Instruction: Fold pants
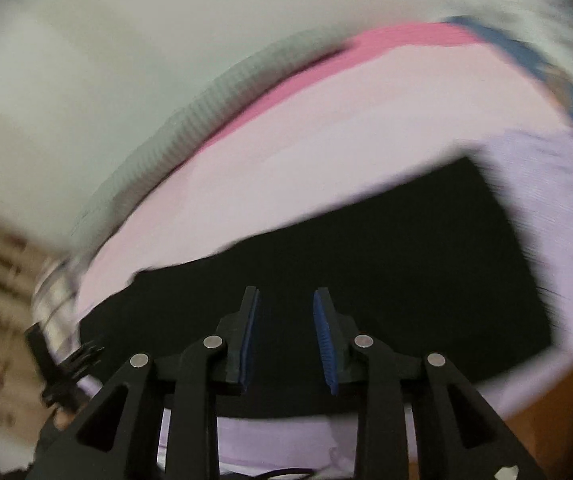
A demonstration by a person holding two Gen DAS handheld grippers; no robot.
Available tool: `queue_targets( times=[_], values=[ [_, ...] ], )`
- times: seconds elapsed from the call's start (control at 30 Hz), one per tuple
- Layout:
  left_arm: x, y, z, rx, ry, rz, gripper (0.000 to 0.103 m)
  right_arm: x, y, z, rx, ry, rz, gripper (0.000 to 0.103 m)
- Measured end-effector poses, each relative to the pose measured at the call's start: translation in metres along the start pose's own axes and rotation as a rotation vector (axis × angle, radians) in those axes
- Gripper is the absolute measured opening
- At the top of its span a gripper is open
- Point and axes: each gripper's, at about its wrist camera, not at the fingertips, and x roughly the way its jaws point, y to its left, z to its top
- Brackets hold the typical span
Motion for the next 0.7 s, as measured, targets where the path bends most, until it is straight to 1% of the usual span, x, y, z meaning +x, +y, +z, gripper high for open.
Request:
queue_targets(
  times=[0.07,0.1,0.23,0.27,0.33,0.4,0.43,0.53,0.63,0.67,0.7],
  values=[
    [-0.002,0.015,-0.006,-0.019,0.0,0.032,0.027,0.04,0.041,0.013,-0.068,0.079,0.09,0.027],
    [-0.004,0.026,-0.011,-0.038,0.001,0.045,0.027,0.055,0.057,0.017,-0.1,0.107,0.117,0.027],
    [-0.007,0.057,-0.028,-0.101,0.021,0.073,0.027,0.127,0.128,0.026,-0.248,0.246,0.173,0.027],
    [-0.007,0.064,-0.031,-0.118,0.025,0.07,0.027,0.144,0.143,0.027,-0.275,0.283,0.187,0.027],
    [-0.012,0.073,-0.039,-0.148,0.016,0.04,0.027,0.179,0.17,0.028,-0.313,0.35,0.215,0.028],
    [-0.015,0.078,-0.049,-0.177,0.009,0.027,0.027,0.205,0.193,0.024,-0.336,0.397,0.22,0.032],
    [-0.016,0.082,-0.052,-0.194,0.007,0.017,0.027,0.218,0.201,0.024,-0.348,0.414,0.219,0.036],
    [-0.019,0.087,-0.057,-0.223,0.004,-0.018,0.027,0.245,0.212,0.025,-0.355,0.45,0.206,0.038],
    [-0.021,0.088,-0.061,-0.225,0.004,-0.029,0.027,0.265,0.218,0.025,-0.352,0.501,0.217,0.038],
    [-0.022,0.086,-0.063,-0.22,0.003,-0.029,0.027,0.268,0.22,0.024,-0.359,0.508,0.22,0.036],
    [-0.021,0.085,-0.062,-0.206,0.004,-0.025,0.027,0.27,0.223,0.022,-0.375,0.515,0.222,0.033]
  ],
)
